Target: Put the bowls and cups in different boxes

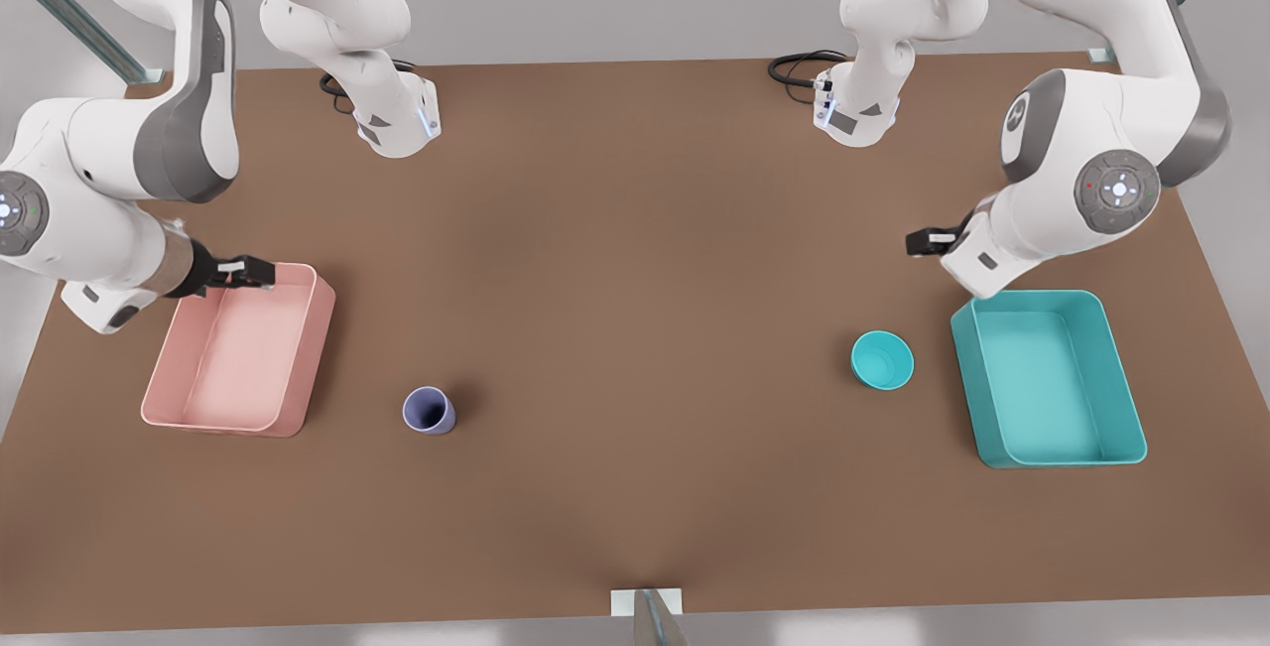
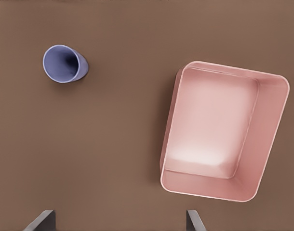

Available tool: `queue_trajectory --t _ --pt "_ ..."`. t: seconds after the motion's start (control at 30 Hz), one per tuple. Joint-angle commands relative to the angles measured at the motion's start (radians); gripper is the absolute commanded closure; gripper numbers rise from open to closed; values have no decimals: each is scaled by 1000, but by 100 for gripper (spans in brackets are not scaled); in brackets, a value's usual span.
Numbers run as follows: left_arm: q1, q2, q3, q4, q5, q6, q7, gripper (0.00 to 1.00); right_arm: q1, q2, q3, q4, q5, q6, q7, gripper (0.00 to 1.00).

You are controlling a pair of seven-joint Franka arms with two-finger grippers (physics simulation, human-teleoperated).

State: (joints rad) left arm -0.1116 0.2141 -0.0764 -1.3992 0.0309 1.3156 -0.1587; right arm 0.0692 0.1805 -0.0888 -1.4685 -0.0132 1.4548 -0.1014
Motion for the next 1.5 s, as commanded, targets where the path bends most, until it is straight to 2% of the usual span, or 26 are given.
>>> queue_trajectory --t 0.0,0.07,0.1,0.17,0.23,0.27,0.33,0.57,0.73,0.77,0.8,0.87,0.9,1.07,1.17,1.2,1.27,1.37,1.47 --pt "0 -9 0 -11 3 73 -41 0 -2 -1 0 0 5 71 -51 0" --pt "0 -9 0 -11 3 73 -41 0 3 7 1 3 9 73 -49 0" --pt "-10 25 -2 -14 3 111 -44 0 3 74 1 42 47 103 -61 0" --pt "-94 214 0 -12 105 310 -48 0 32 270 6 166 48 180 -49 0" --pt "-97 327 0 -27 164 499 -42 0 47 356 9 168 53 305 -47 0" --pt "-100 352 0 -90 216 640 -42 0 61 396 9 168 53 371 -47 0" --pt "-100 378 3 -196 287 797 -41 0 64 453 9 160 87 459 -47 0" --pt "-100 435 4 -293 325 835 -44 0 77 548 9 166 185 671 -43 0" --pt "-96 450 4 -350 325 827 -102 0 110 545 11 111 203 673 -43 0" --pt "-96 450 4 -350 325 826 -127 39 112 524 11 65 216 679 -43 0" --pt "-96 450 4 -350 323 826 -147 57 116 513 11 46 226 677 -43 0" --pt "-96 450 4 -348 323 826 -150 76 116 490 11 5 226 674 -49 0" --pt "-96 449 4 -345 322 826 -150 79 115 473 11 -26 225 674 -58 0" --pt "-96 424 4 -313 323 774 -145 79 126 459 11 -82 225 676 -61 0" --pt "-94 338 15 -277 328 630 -145 79 138 467 9 -95 223 684 -60 0" --pt "-70 289 24 -213 327 521 -145 79 138 475 9 -93 223 687 -60 0" --pt "52 249 26 -107 313 379 -145 79 138 498 9 -92 219 703 -60 0" --pt "151 243 61 -92 234 390 -139 79 133 519 9 -93 220 707 -60 0" --pt "174 300 112 -106 231 520 -140 79 130 536 9 -92 225 710 -60 0"
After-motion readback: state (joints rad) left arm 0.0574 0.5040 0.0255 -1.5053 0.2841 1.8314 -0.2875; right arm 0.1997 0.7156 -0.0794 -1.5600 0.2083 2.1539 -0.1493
